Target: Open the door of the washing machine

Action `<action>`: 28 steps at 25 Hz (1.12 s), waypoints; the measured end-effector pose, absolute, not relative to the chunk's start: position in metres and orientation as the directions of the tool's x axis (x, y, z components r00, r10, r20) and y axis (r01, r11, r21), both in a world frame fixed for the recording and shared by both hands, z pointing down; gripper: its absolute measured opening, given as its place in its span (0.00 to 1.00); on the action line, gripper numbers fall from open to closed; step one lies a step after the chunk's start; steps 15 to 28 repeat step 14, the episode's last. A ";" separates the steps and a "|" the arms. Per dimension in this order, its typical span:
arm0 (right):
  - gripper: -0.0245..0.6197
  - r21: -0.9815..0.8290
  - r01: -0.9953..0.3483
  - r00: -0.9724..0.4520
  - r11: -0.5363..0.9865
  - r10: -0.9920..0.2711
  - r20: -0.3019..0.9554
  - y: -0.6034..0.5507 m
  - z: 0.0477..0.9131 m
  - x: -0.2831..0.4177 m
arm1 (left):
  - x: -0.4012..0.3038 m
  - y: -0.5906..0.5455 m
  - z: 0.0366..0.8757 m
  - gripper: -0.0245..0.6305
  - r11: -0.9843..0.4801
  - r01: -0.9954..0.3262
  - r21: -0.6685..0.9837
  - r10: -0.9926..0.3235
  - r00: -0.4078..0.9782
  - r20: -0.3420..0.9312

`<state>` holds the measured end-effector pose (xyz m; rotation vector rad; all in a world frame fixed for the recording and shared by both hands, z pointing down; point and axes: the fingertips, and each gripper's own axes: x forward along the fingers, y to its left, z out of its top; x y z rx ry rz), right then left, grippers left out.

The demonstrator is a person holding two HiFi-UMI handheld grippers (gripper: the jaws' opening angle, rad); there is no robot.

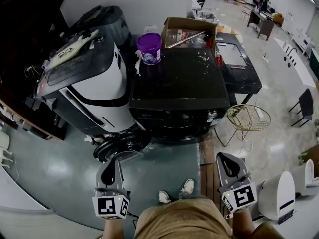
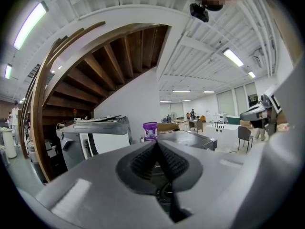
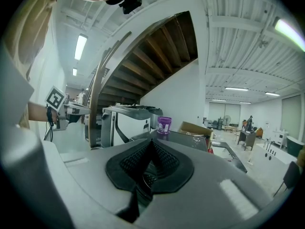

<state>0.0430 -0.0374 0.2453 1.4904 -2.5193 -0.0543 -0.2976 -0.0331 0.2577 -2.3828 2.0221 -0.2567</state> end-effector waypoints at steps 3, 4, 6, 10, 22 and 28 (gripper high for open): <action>0.05 0.147 -0.857 -0.473 0.495 -0.866 0.160 -0.039 0.243 0.039 | -0.295 -0.032 0.259 0.13 -0.170 -0.980 -0.107 -0.980 0.157 0.120; 0.05 0.150 -0.854 -0.476 0.498 -0.865 0.160 -0.040 0.242 0.038 | -0.295 -0.032 0.260 0.13 -0.169 -0.980 -0.105 -0.980 0.157 0.119; 0.05 0.152 -0.852 -0.478 0.501 -0.863 0.164 -0.040 0.243 0.038 | -0.295 -0.033 0.261 0.13 -0.167 -0.981 -0.097 -0.981 0.155 0.118; 0.05 0.156 -0.849 -0.480 0.505 -0.860 0.173 -0.040 0.243 0.037 | -0.301 -0.031 0.266 0.13 -0.155 -0.985 -0.082 -0.983 0.145 0.116; 0.05 0.165 -0.843 -0.487 0.512 -0.857 0.169 -0.041 0.239 0.031 | -0.305 -0.033 0.261 0.13 -0.149 -0.986 -0.076 -0.984 0.140 0.113; 0.05 0.165 -0.843 -0.487 0.512 -0.857 0.169 -0.041 0.239 0.031 | -0.305 -0.033 0.261 0.13 -0.149 -0.986 -0.076 -0.984 0.140 0.113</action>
